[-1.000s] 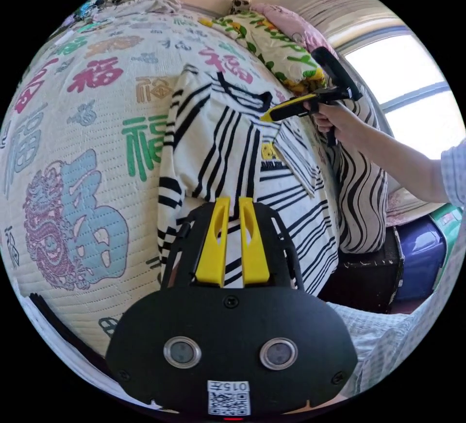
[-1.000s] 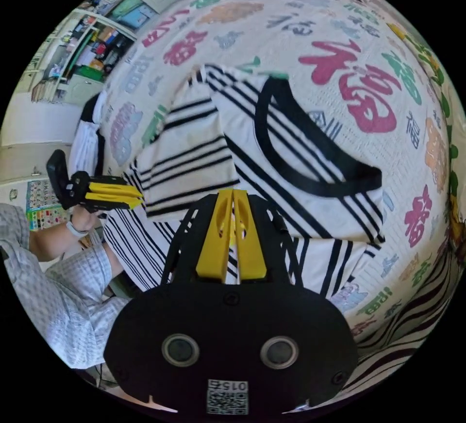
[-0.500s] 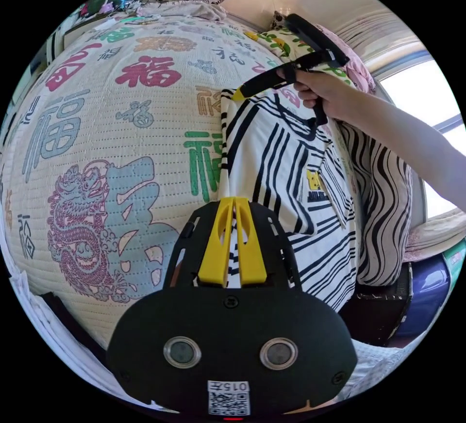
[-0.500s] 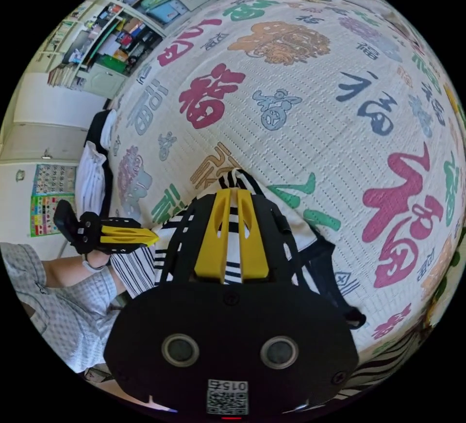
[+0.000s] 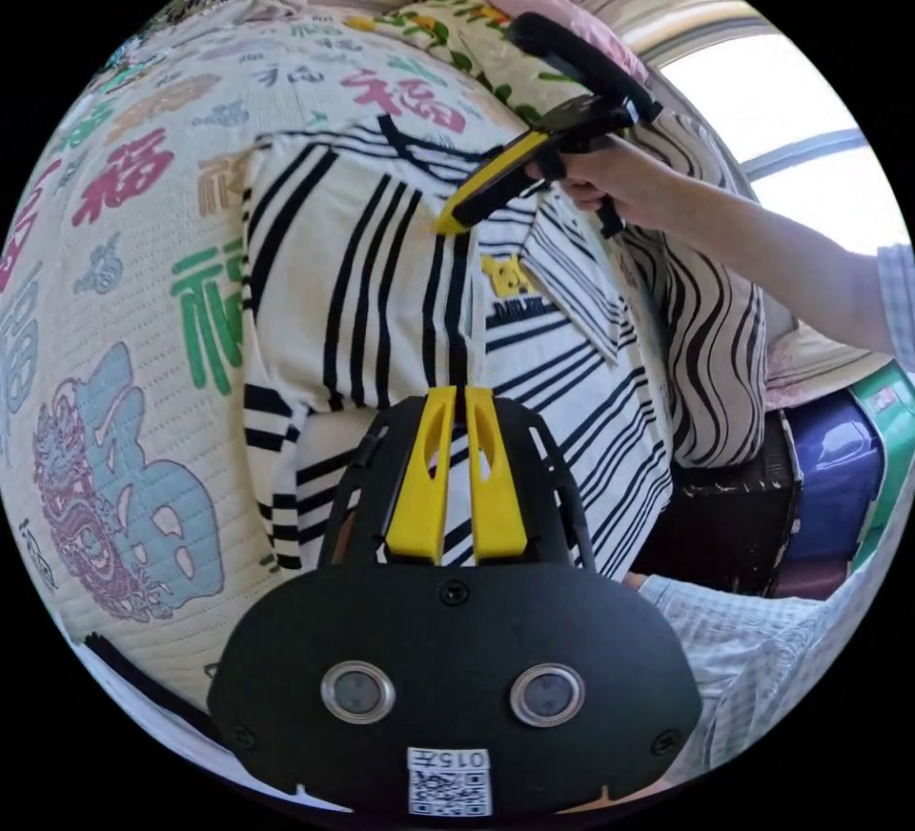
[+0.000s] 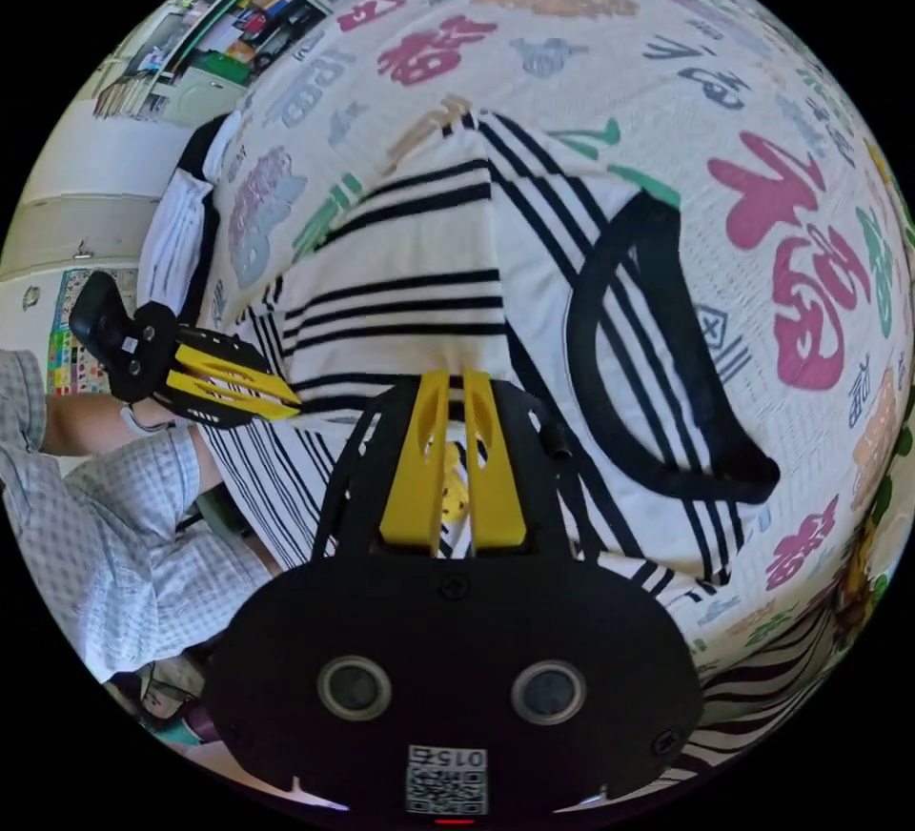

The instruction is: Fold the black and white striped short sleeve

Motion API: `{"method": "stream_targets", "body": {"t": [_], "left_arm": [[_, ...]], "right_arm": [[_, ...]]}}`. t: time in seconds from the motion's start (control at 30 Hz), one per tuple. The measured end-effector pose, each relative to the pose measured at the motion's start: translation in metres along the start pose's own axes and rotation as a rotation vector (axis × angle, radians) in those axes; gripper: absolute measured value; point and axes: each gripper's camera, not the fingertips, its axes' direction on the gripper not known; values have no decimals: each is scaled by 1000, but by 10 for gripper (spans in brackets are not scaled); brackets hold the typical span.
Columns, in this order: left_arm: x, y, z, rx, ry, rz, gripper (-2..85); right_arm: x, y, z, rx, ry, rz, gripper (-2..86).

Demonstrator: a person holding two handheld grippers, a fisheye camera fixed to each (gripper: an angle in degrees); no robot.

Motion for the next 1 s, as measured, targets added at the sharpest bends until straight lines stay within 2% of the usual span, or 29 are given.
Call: {"method": "stream_targets", "body": {"t": [0.23,0.33,0.4,0.47,0.6,0.7,0.77,0.83,0.9,1.0], "left_arm": [[13,-7,12,-88,-11,78,-5],[15,-29,-16,29,7,172,5],[3,-63,-39,135,-88,217,41],[-13,-99,-44,150,-135,223,79],[-42,-188,-12,-24,-148,237,100],[-48,-224,28,-181,-107,247,105],[-40,-232,47,-271,-157,285,100],[-30,-234,53,-308,-211,317,78],[-21,-230,59,-357,-153,352,34],[-7,-217,50,-320,-177,338,3]], "right_arm": [[32,32,19,104,-37,109,-4],[53,58,6,218,20,168,8],[77,79,-1,270,154,251,33],[100,88,4,266,172,306,57],[148,93,36,197,136,413,102],[167,93,70,123,68,418,99],[173,96,82,141,56,413,87],[178,98,92,130,27,391,45],[183,100,107,112,-16,368,8],[183,111,116,155,-19,360,-3]]}}
